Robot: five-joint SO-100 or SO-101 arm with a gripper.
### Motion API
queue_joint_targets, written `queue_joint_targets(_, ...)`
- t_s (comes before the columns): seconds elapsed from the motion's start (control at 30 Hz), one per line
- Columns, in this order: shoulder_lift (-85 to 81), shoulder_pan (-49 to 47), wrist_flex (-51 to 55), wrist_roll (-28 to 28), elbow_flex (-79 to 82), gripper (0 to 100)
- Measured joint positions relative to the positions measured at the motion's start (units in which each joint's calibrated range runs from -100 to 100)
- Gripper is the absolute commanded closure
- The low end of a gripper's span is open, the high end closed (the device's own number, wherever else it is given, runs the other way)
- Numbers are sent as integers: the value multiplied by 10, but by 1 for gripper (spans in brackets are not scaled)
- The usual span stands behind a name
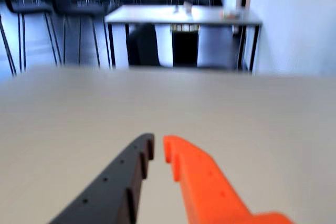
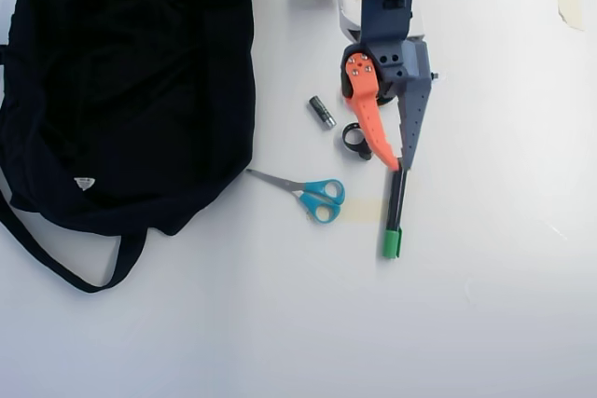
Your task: Put the cable into the black bag
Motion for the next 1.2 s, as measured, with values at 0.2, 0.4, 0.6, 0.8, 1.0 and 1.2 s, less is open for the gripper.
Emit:
queue_joint_targets(0.2, 129, 0, 151, 0, -244, 97)
queue_joint_targets(0.4, 157, 0, 252, 2, -355, 97)
queue_joint_targets(0.6, 157, 0, 256, 3, -358, 98)
queue_joint_targets(0.8, 157, 0, 256, 3, -350, 98)
queue_joint_targets(1.0, 158, 0, 256, 3, -333, 98)
queue_joint_targets(1.2, 158, 0, 264, 3, -333, 98)
